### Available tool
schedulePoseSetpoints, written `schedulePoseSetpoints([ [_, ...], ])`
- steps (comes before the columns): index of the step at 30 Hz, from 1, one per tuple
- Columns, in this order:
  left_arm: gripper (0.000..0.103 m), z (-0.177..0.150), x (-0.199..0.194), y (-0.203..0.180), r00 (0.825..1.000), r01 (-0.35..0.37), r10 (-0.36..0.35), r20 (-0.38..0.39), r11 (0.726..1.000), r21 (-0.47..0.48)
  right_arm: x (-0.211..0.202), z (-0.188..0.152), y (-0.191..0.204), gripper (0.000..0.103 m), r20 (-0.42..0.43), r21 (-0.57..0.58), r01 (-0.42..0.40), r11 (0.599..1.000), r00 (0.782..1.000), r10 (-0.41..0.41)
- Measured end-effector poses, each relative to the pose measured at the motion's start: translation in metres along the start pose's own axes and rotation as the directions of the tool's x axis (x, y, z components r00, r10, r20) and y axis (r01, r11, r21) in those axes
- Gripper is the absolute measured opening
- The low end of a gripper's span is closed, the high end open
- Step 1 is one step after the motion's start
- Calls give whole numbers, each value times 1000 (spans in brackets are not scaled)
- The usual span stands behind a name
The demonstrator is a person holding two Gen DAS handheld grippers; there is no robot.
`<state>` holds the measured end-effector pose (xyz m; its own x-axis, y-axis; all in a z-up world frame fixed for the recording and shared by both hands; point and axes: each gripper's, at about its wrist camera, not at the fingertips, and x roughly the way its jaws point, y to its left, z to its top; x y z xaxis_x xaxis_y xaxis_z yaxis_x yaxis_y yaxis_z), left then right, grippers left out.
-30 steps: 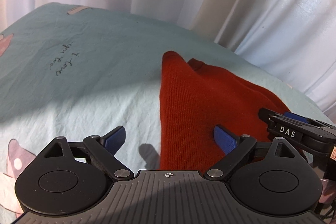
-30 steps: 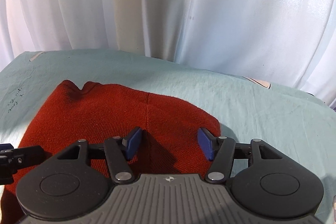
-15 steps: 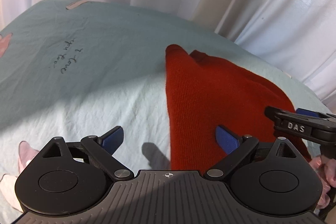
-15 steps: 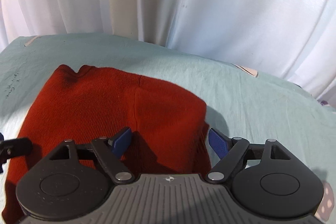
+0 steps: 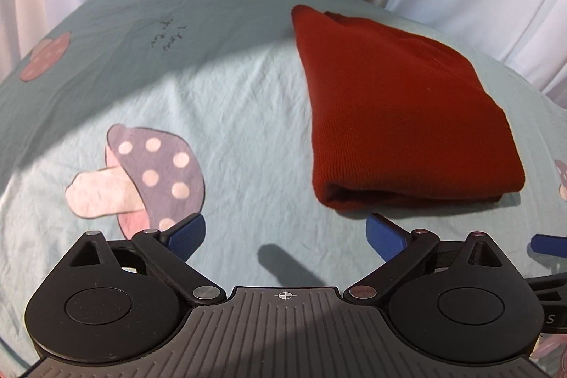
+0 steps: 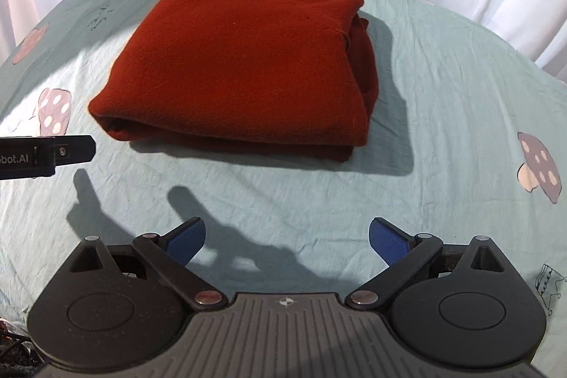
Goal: Fold small clothes
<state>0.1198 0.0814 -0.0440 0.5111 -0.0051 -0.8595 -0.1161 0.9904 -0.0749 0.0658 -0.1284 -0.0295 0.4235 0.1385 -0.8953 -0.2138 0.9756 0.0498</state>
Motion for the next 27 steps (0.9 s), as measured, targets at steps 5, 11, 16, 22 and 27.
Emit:
schedulePoseSetpoints([
  [5, 101, -5, -4, -7, 999, -43, 44, -27, 998, 48, -9, 10, 2, 99, -32, 61, -8, 998, 999, 10],
  [11, 101, 0, -12, -15, 990, -141, 142, -2, 984, 109, -15, 12, 9, 99, -38, 42, 86, 995, 996, -85],
  [16, 101, 0, -15, -20, 989, -148, 150, -2, 981, 127, -15, 15, 7, 99, -48, 47, 95, 994, 995, -93],
  [22, 101, -3, -13, -23, 989, -139, 144, -25, 981, 134, -17, 15, 5, 99, -46, 51, 91, 995, 995, -89],
  [27, 101, -3, -13, -21, 988, -148, 153, -33, 980, 131, -19, 15, 4, 99, -36, 53, 90, 995, 995, -88],
])
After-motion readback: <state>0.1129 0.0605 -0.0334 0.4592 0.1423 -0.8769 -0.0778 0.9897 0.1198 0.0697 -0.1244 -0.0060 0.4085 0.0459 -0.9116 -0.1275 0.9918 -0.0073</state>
